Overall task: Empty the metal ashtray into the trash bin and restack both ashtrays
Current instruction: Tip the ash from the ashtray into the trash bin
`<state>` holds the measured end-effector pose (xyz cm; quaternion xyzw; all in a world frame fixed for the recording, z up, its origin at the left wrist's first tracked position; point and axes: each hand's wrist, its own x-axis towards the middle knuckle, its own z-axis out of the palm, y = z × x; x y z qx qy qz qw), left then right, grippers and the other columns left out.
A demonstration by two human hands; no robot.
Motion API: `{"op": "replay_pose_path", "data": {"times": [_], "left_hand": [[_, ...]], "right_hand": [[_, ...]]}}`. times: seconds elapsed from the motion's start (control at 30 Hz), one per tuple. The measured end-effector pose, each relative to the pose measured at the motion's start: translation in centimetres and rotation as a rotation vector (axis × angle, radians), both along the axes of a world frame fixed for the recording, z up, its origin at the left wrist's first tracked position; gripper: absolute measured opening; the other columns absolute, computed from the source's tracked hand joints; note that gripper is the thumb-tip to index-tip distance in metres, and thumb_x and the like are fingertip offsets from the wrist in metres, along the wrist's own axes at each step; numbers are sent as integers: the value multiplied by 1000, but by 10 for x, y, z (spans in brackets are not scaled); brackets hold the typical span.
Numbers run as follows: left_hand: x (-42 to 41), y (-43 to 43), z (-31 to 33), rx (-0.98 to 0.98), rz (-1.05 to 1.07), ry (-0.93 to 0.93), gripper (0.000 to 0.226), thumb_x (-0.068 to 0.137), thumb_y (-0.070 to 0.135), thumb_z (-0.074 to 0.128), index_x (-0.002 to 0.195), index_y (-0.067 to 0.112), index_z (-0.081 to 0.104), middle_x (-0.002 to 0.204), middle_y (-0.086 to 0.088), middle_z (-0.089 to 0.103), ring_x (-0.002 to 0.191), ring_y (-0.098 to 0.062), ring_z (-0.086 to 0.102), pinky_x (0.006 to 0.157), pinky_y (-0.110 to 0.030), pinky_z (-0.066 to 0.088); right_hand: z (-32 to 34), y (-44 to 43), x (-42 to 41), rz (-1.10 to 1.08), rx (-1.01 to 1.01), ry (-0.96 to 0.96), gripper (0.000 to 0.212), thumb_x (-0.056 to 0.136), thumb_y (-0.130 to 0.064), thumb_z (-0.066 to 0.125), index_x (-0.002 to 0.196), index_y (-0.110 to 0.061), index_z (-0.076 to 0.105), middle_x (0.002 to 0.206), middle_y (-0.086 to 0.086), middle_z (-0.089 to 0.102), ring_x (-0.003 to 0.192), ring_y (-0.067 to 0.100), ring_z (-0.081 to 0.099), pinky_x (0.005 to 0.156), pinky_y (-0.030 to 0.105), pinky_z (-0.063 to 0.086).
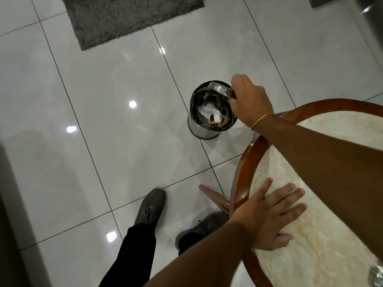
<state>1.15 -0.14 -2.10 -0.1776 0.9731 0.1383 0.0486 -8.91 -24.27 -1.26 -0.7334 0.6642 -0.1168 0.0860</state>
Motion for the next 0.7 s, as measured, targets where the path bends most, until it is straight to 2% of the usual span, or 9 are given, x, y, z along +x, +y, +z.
{"op": "replay_pose_path", "data": {"times": [0.17,0.53,0.7], "left_hand": [[0,-3,0,1,-1,4,85,105,70,40,173,23,25,183,-10,16,169,-34,8,128,-61,-23],[1,-3,5,7,-14,-10,84,105,70,38,173,23,24,183,-11,14,169,-34,8,129,-62,-20],[1,-3,5,4,-13,-21,84,105,70,36,173,22,22,183,-11,13,170,-34,7,130,-63,-17]], "right_hand": [[-1,1,-2,2,17,10,18,88,-6,61,104,-3,53,98,21,58,60,43,53,56,35,34],[7,1,-5,59,-27,9,20,83,0,63,100,-3,53,93,21,57,54,34,39,53,33,30],[9,0,-4,104,-33,20,25,79,0,62,104,-2,55,95,21,59,58,41,53,54,34,34]]}}
